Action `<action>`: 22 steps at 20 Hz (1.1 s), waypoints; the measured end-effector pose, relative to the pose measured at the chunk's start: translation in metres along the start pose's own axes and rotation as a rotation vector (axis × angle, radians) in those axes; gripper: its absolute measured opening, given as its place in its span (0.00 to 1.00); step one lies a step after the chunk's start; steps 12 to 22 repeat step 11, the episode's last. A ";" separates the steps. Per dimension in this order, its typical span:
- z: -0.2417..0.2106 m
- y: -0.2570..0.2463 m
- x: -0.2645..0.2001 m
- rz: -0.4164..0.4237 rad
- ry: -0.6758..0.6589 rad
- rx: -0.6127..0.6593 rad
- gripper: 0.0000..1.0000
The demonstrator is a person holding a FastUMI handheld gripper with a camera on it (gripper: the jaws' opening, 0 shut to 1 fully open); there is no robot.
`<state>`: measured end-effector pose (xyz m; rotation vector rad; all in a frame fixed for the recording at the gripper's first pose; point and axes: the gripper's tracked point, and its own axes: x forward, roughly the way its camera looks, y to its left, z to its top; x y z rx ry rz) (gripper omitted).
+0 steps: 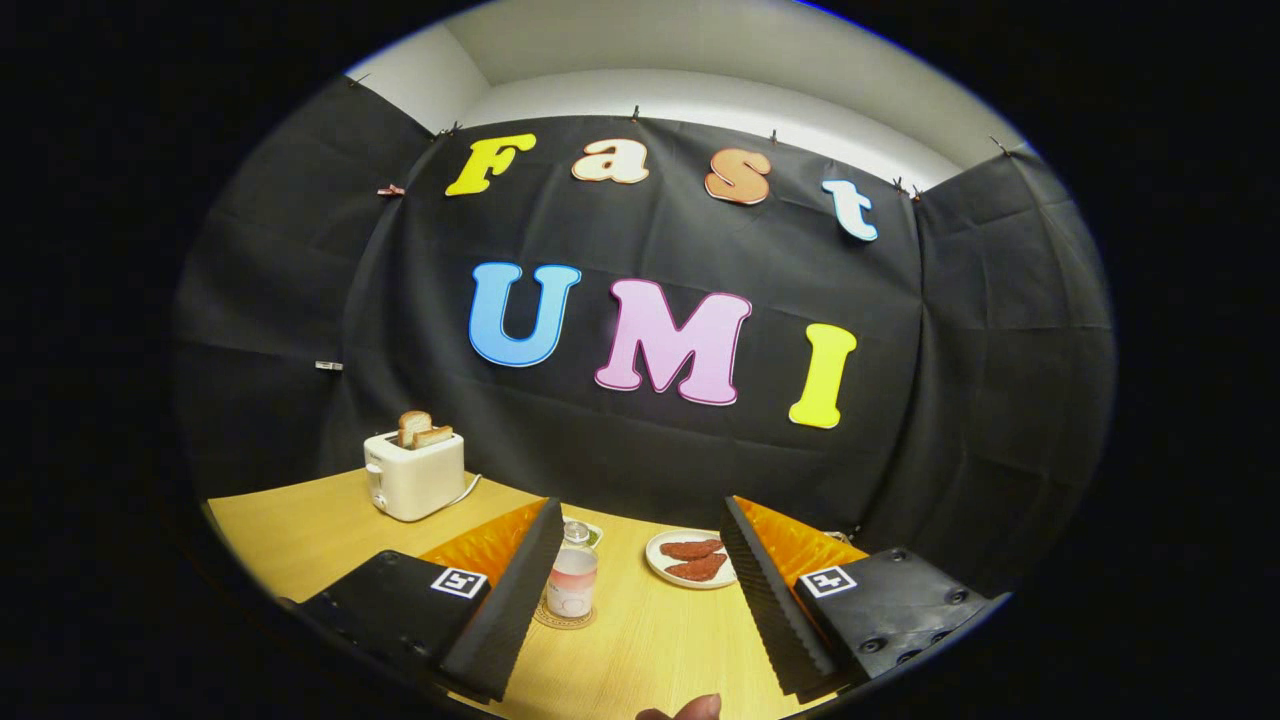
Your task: Take the bottle from table, then pour the juice into the cup, finally place the bottle on the coaster
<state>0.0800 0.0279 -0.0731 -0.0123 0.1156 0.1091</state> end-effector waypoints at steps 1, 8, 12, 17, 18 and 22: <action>0.003 0.000 -0.007 -0.005 -0.001 0.001 0.97; 0.017 -0.008 -0.039 -0.058 0.004 0.015 0.98; 0.021 -0.014 -0.046 -0.085 0.007 0.037 0.98; 0.021 -0.014 -0.046 -0.085 0.007 0.037 0.98; 0.021 -0.014 -0.046 -0.085 0.007 0.037 0.98; 0.021 -0.014 -0.046 -0.085 0.007 0.037 0.98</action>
